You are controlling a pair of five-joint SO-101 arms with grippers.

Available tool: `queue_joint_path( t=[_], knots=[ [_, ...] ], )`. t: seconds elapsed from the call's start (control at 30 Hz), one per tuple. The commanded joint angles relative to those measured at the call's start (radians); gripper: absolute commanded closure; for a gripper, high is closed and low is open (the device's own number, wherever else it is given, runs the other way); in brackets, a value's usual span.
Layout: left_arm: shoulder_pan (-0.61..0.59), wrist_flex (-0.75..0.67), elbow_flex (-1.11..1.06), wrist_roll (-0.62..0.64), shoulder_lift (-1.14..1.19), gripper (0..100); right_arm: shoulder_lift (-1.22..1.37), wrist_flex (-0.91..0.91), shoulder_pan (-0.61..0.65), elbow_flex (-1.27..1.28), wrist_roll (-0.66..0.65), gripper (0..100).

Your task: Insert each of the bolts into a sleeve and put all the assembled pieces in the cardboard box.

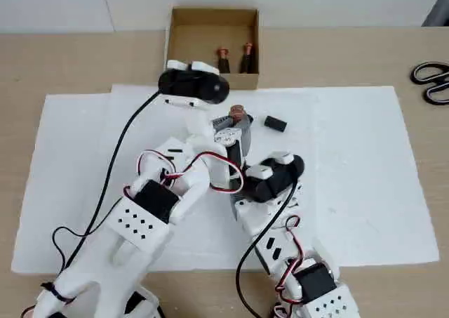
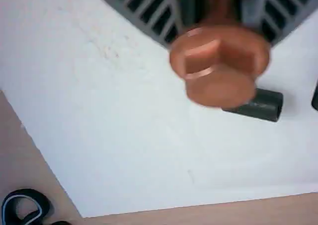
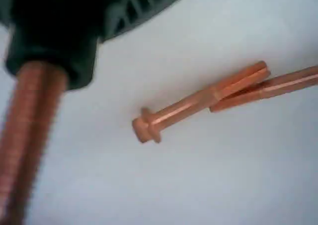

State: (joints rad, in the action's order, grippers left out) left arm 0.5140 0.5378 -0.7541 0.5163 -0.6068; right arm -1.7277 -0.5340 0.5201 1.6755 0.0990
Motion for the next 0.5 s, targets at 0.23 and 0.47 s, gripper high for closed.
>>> queue_joint_path(
  t=[0.23,0.47],
  knots=[
    [0.006,-0.031,0.004,-0.006,-0.048,99,-0.03,0.004,0.005,-0.023,0.008,99.5],
    [0.006,-0.032,-0.022,-0.006,-0.052,99,-0.03,0.004,0.005,-0.023,0.006,99.5]
  ],
)
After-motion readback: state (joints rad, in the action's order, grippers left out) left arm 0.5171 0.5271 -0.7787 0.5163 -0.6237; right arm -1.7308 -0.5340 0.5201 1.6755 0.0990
